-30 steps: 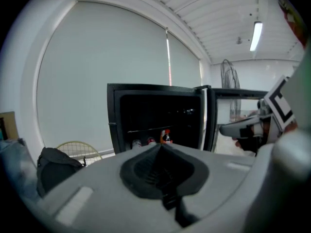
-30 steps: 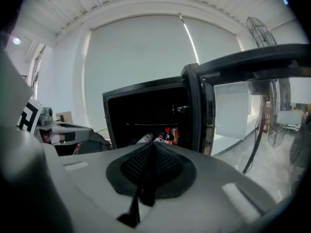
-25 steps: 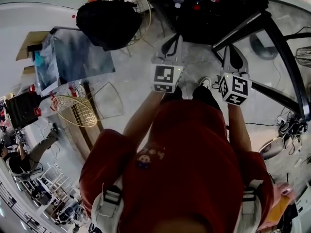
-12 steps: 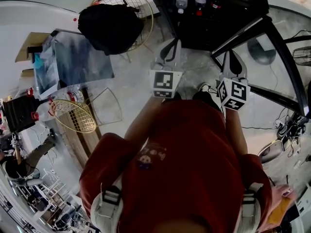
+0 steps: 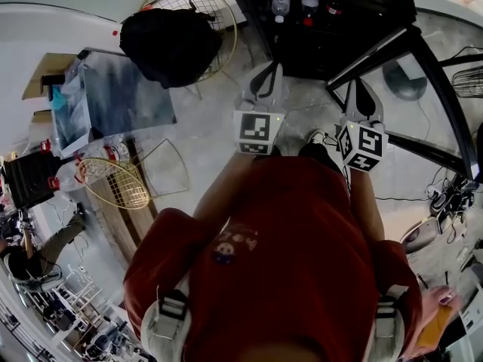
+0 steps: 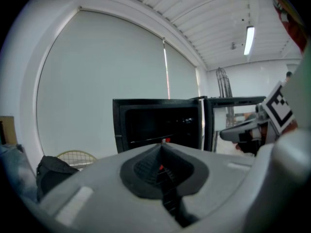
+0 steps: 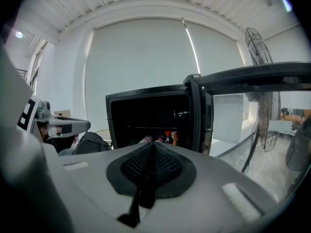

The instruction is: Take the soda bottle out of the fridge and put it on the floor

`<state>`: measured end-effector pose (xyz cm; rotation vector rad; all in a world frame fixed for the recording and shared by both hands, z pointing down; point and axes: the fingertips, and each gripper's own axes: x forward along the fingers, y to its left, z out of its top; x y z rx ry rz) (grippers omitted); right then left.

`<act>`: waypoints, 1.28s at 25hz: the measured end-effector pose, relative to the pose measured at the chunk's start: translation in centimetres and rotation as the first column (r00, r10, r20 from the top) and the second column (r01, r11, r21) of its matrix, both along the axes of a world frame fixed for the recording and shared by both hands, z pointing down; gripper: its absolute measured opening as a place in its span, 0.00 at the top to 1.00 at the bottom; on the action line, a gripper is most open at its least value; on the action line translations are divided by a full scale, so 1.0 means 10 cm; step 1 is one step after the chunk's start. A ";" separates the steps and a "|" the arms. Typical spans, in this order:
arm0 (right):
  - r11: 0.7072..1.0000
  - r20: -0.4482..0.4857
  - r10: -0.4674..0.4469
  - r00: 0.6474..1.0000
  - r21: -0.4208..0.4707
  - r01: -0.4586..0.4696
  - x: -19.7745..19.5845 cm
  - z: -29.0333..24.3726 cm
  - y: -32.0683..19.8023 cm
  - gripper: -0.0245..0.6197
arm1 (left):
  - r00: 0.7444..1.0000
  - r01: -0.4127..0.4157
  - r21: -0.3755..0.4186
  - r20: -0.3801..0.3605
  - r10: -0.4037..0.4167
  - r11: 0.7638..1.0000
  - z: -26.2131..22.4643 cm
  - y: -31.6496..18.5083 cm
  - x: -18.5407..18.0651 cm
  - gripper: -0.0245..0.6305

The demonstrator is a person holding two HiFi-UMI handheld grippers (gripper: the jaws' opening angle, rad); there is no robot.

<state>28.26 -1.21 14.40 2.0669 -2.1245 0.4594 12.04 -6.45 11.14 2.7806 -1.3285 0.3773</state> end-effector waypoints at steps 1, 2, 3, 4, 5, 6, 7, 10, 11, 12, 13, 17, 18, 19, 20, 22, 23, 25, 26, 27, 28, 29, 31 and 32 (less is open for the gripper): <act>1.000 0.001 -0.003 1.000 0.004 0.003 -0.01 0.00 0.00 0.96 | 1.000 -0.001 -0.001 0.000 0.001 1.000 0.01 0.01 0.00 0.96; 1.000 0.002 -0.008 1.000 0.010 0.008 -0.02 0.00 0.01 0.96 | 1.000 -0.002 -0.003 0.000 0.002 1.000 0.01 0.02 0.00 0.96; 1.000 0.003 -0.014 1.000 0.019 0.014 -0.03 -0.01 0.01 0.96 | 1.000 -0.004 -0.004 0.000 0.004 1.000 0.01 0.03 0.00 0.96; 0.999 0.005 -0.019 1.000 0.028 0.019 -0.05 -0.03 0.01 0.96 | 1.000 -0.005 -0.003 0.001 0.005 1.000 0.01 0.03 0.00 0.96; 0.999 0.007 -0.024 1.000 0.034 0.024 -0.06 -0.04 0.00 0.96 | 1.000 -0.006 -0.002 0.002 0.006 1.000 0.01 0.04 -0.01 0.96; 0.999 0.008 -0.028 1.000 0.037 0.028 -0.07 -0.04 0.00 0.95 | 1.000 -0.006 -0.002 0.004 0.006 1.000 0.00 0.04 -0.02 0.96; 0.999 0.011 -0.033 0.999 0.037 0.032 -0.08 -0.03 -0.01 0.93 | 1.000 -0.006 -0.002 0.006 0.006 1.000 0.01 0.04 -0.02 0.96; 0.998 0.017 -0.050 0.999 0.034 0.049 -0.12 0.00 -0.03 0.82 | 1.000 -0.007 -0.005 0.006 0.007 1.000 0.02 0.03 -0.04 0.96; 0.998 0.017 -0.055 0.998 0.036 0.054 -0.14 0.01 -0.03 0.80 | 1.000 -0.007 -0.004 0.006 0.007 1.000 0.03 0.03 -0.04 0.96; 0.998 0.017 -0.058 0.998 0.037 0.057 -0.15 0.01 -0.04 0.77 | 1.000 -0.007 -0.003 0.005 0.007 1.000 0.03 0.02 -0.05 0.96; 0.998 0.017 -0.059 0.998 0.039 0.059 -0.16 0.02 -0.04 0.74 | 1.000 -0.006 -0.002 0.004 0.006 1.000 0.03 0.02 -0.05 0.96; 0.998 0.020 -0.039 0.999 0.050 0.038 -0.16 0.02 -0.06 0.58 | 1.000 -0.004 -0.001 -0.001 0.004 1.000 0.01 0.03 -0.06 0.96; 0.998 0.021 -0.031 0.999 0.056 0.029 -0.15 0.00 -0.06 0.53 | 1.000 -0.004 0.000 -0.002 0.004 1.000 0.00 0.03 -0.07 0.96; 0.998 0.022 -0.022 1.000 0.063 0.021 -0.14 -0.01 -0.07 0.49 | 1.000 -0.003 0.001 -0.002 0.003 1.000 -0.01 0.03 -0.08 0.96; 0.998 0.024 -0.016 1.000 0.069 0.014 -0.14 -0.02 -0.07 0.44 | 1.000 -0.001 0.001 -0.003 0.001 1.000 -0.01 0.03 -0.09 0.96; 0.997 0.031 -0.012 0.999 0.075 0.009 -0.16 -0.03 -0.08 0.38 | 1.000 0.000 0.002 -0.001 0.000 1.000 -0.01 0.03 -0.12 0.96; 0.997 0.032 -0.014 0.999 0.073 0.012 -0.17 -0.02 -0.09 0.36 | 1.000 0.000 0.003 -0.001 0.000 1.000 -0.02 0.02 -0.13 0.96; 0.998 0.025 -0.026 0.999 0.059 0.025 -0.20 -0.01 -0.09 0.35 | 1.000 0.002 0.005 -0.004 -0.002 1.000 -0.03 0.02 -0.15 0.96; 0.998 0.020 -0.031 0.999 0.052 0.030 -0.21 0.01 -0.09 0.35 | 1.000 0.002 0.005 -0.005 -0.002 1.000 -0.04 0.02 -0.16 0.96; 0.998 0.017 -0.034 0.999 0.047 0.033 -0.22 0.01 -0.08 0.35 | 1.000 0.002 0.005 -0.005 -0.002 1.000 -0.04 0.03 -0.17 0.96; 0.998 0.015 -0.035 0.999 0.044 0.034 -0.23 0.02 -0.07 0.35 | 1.000 0.001 0.005 -0.004 -0.001 1.000 -0.04 0.03 -0.18 0.96; 0.998 0.012 -0.035 0.999 0.044 0.035 -0.24 0.01 -0.06 0.35 | 1.000 -0.001 0.004 -0.004 0.001 1.000 -0.04 0.04 -0.18 0.96; 0.998 0.006 -0.038 0.999 0.046 0.038 -0.26 0.00 -0.06 0.35 | 1.000 -0.002 0.003 -0.005 0.002 1.000 -0.04 0.04 -0.19 0.96; 0.998 0.004 -0.040 0.999 0.046 0.040 -0.27 -0.01 -0.06 0.35 | 1.000 -0.002 0.003 -0.005 0.002 1.000 -0.04 0.04 -0.20 0.96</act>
